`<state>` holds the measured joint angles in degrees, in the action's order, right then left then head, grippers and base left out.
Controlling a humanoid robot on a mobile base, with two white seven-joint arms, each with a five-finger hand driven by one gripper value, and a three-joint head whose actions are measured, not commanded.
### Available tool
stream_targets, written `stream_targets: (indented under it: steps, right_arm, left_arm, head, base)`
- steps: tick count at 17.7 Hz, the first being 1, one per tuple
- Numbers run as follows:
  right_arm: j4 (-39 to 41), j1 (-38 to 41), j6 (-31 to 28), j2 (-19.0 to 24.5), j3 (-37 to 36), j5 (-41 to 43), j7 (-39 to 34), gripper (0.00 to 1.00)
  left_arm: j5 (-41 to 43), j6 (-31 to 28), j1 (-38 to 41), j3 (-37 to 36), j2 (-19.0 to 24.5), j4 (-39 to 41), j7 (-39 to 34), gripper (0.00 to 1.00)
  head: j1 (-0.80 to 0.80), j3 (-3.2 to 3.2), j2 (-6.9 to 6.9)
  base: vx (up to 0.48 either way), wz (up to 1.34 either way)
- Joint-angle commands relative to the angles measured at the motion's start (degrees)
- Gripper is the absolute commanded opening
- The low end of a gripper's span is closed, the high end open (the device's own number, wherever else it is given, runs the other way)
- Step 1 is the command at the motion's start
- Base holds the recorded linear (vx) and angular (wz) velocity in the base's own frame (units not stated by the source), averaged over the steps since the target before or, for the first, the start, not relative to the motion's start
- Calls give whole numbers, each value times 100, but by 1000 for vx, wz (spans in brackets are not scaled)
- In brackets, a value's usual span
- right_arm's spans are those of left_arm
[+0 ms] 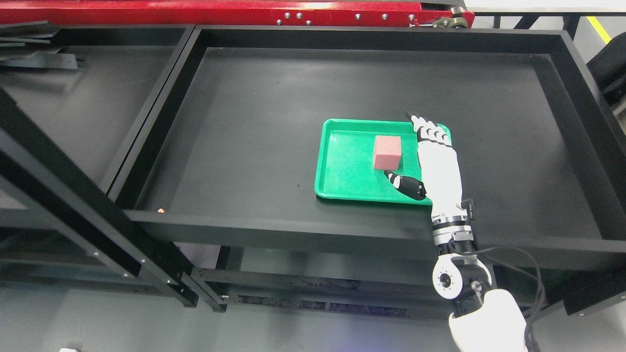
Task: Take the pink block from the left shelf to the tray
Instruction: 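Lower the right hand onto the pink block and close fingers around it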
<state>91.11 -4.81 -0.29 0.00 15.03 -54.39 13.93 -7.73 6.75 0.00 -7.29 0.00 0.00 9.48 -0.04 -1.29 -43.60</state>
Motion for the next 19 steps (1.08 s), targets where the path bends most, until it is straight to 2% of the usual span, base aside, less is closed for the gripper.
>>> stream_targets:
  steps: [1,4,16,19]
  right_arm:
    - [-67,-37,-41,-100,26,-1,-599,99]
    - [-181,-64,-198,-100,17,-1,-1418,99]
    - [-524,-178,-463,-100,35,-10,-1955,99]
    - [-665,-178,-550,-100,44,-10,-2376,99]
  left_arm:
    - [0,2,114,-1,100,100,1,100]
    - [0,2,114,-1,100,100,1,100]
    - [0,2,114,-1,100,100,1,100]
    - [0,2,114,-1,100,100,1,100]
  head:
    - [0,0,0]
    - [0,0,0]
    - [0,0,0]
    - [0,0,0]
  base:
    - [151,-102]
    - [160,-92]
    - [114,1]
    - [99,17]
